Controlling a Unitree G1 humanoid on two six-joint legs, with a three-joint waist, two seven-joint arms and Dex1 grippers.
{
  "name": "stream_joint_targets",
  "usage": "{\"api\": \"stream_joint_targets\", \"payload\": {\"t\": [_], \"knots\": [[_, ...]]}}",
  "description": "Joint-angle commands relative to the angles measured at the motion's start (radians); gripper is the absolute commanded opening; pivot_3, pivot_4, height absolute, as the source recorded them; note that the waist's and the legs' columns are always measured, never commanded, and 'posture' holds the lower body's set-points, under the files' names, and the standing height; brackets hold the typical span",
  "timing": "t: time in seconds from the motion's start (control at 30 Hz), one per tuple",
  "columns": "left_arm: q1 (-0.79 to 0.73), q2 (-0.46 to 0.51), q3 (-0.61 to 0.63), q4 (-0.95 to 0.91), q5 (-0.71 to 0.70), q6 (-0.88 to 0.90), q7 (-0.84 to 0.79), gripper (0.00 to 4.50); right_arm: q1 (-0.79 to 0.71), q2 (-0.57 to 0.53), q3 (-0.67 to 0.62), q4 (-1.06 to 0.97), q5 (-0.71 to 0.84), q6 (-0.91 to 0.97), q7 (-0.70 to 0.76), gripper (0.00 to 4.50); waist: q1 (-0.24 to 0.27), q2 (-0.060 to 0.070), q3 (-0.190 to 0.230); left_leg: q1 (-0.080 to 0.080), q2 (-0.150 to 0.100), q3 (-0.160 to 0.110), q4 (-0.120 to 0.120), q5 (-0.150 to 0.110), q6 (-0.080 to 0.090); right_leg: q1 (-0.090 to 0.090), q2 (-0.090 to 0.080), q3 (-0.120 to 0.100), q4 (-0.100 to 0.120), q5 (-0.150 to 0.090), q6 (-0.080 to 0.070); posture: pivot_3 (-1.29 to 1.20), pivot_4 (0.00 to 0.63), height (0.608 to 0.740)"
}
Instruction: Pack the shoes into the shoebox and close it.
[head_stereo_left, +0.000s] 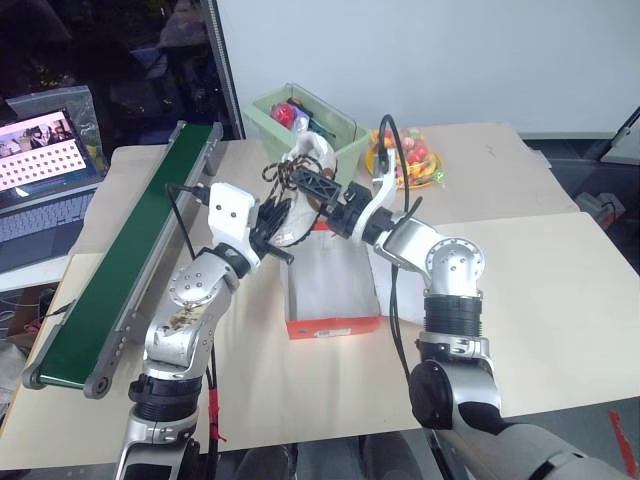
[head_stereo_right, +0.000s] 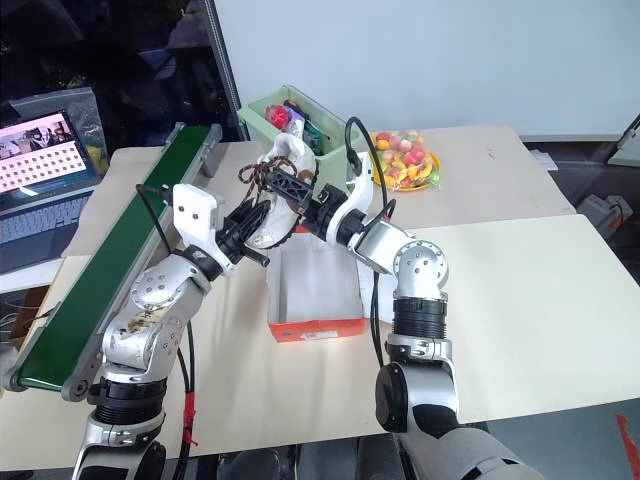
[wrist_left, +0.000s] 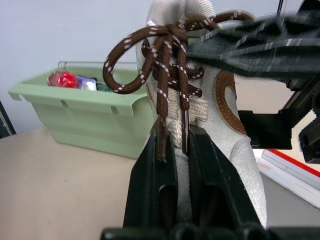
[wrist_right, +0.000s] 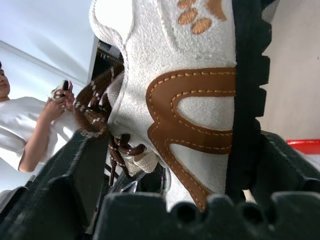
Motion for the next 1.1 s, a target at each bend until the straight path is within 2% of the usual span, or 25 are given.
{"api": "stream_joint_targets", "payload": {"t": [0.03, 0.2, 0.23, 0.67, 0.73, 0.87, 1.1], "knots": [[-0.016, -0.001, -0.006, -0.019, -0.005, -0.012, -0.013, 0.0, -0.027, 0.008, 0.009, -0.057, 0.018, -0.03, 0.012, 2.44, -0.001, 0.0, 0.0, 0.0, 0.0, 0.0, 0.0, 0.0, 0.0, 0.0, 0.0, 0.0, 0.0, 0.0, 0.0, 0.0, 0.15, 0.74], [-0.018, 0.002, -0.009, -0.014, 0.002, -0.01, -0.013, 0.0, -0.035, 0.017, 0.001, -0.071, 0.039, -0.027, 0.003, 0.81, -0.006, 0.0, 0.0, 0.0, 0.0, 0.0, 0.0, 0.0, 0.0, 0.0, 0.0, 0.0, 0.0, 0.0, 0.0, 0.0, 0.15, 0.74], [-0.021, 0.003, -0.01, -0.012, 0.002, -0.009, -0.015, 0.0, -0.037, 0.019, -0.002, -0.075, 0.047, -0.025, 0.001, 0.66, -0.007, 0.0, 0.0, 0.0, 0.0, 0.0, 0.0, 0.0, 0.0, 0.0, 0.0, 0.0, 0.0, 0.0, 0.0, 0.0, 0.15, 0.74], [-0.018, 0.035, -0.05, -0.015, 0.021, -0.004, -0.053, 0.0, -0.041, 0.071, -0.031, -0.11, 0.084, -0.061, -0.074, 0.66, -0.012, 0.0, 0.0, 0.0, 0.0, 0.0, 0.0, 0.0, 0.0, 0.0, 0.001, 0.001, 0.001, 0.0, 0.0, 0.0, 0.15, 0.74], [-0.018, 0.036, -0.05, -0.016, 0.025, -0.011, -0.053, 0.86, -0.041, 0.074, -0.038, -0.11, 0.085, -0.074, -0.087, 0.62, -0.013, 0.0, 0.0, 0.0, 0.0, 0.0, 0.0, 0.0, 0.0, -0.001, 0.001, 0.001, 0.001, 0.0, 0.0, 0.0, 0.15, 0.74], [-0.014, 0.04, -0.058, -0.041, 0.003, -0.009, -0.084, 2.16, -0.037, 0.076, -0.049, -0.117, 0.08, -0.112, -0.109, 0.62, -0.012, 0.0, 0.0, 0.0, 0.0, 0.0, 0.0, 0.0, 0.0, -0.001, 0.001, 0.001, 0.001, 0.0, 0.0, 0.0, 0.15, 0.74], [-0.001, 0.054, -0.034, -0.082, -0.021, 0.009, -0.098, 2.16, -0.032, 0.034, -0.053, -0.125, 0.05, -0.172, -0.12, 0.62, -0.015, 0.0, 0.0, 0.0, 0.001, 0.001, 0.0, 0.0, 0.0, -0.001, 0.001, 0.002, 0.002, 0.0, 0.0, 0.0, 0.15, 0.74]]}}
